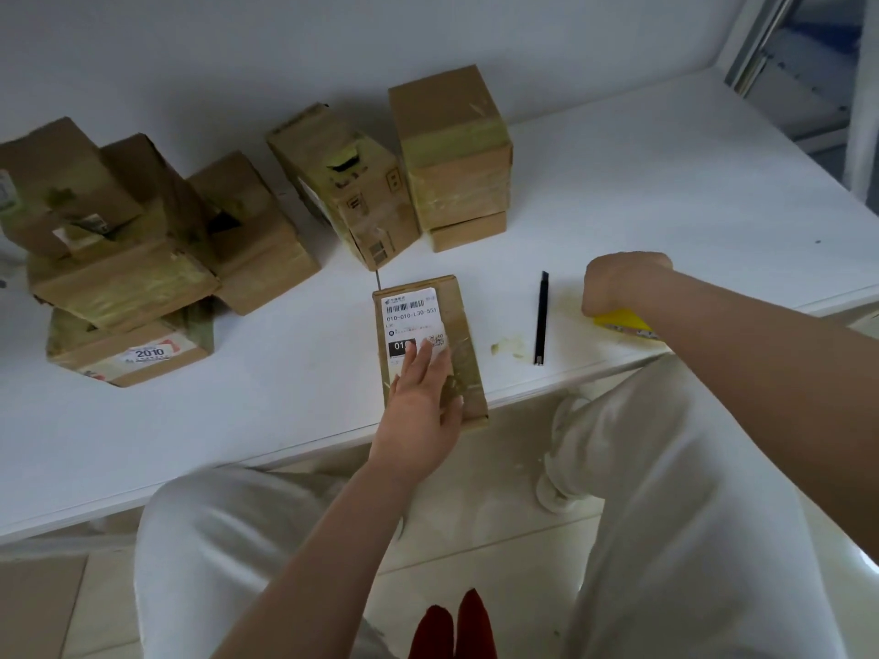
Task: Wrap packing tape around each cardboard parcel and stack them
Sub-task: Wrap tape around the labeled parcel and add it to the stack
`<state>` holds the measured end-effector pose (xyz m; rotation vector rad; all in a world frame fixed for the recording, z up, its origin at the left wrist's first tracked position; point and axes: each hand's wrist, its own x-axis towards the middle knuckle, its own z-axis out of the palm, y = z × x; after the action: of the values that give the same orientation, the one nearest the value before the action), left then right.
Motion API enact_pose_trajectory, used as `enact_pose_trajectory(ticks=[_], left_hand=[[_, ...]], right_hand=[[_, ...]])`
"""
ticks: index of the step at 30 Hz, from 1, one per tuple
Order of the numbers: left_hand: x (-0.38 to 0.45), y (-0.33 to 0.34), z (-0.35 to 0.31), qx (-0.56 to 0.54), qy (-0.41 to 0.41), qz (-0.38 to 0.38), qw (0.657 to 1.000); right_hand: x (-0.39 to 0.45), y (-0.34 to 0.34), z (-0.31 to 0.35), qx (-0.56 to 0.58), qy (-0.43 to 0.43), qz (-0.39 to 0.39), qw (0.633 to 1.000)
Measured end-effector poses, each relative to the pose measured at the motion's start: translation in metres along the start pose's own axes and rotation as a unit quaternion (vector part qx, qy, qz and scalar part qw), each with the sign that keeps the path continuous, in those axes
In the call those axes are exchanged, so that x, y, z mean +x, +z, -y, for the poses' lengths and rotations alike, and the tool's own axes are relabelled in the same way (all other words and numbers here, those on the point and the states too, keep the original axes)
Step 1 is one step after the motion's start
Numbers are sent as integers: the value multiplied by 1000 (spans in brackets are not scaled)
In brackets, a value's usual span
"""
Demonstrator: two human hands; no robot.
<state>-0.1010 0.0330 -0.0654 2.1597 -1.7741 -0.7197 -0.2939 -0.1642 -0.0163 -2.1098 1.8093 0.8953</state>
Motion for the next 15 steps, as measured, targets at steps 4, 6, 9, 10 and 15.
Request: enact_pose_trajectory(ticks=[4,6,9,10,15], left_hand=[[-7,-1,4,-10,-2,-12,1000],[-9,-2,4,-13,-2,-20,1000],[-16,-4,4,-24,-4,-40,999],[-19,-4,4,-30,-4,-45,999],[-26,-4,1,-50,-1,-52,997]], right_hand=[[-7,7,-1,82,16,-28,996],[-11,11,-2,98,20,-57,993],[-14,18,-3,119,10,-73,990],[-15,18,-4,125,7,-78,989],[-33,-8,-24,179,-47,-118,976]])
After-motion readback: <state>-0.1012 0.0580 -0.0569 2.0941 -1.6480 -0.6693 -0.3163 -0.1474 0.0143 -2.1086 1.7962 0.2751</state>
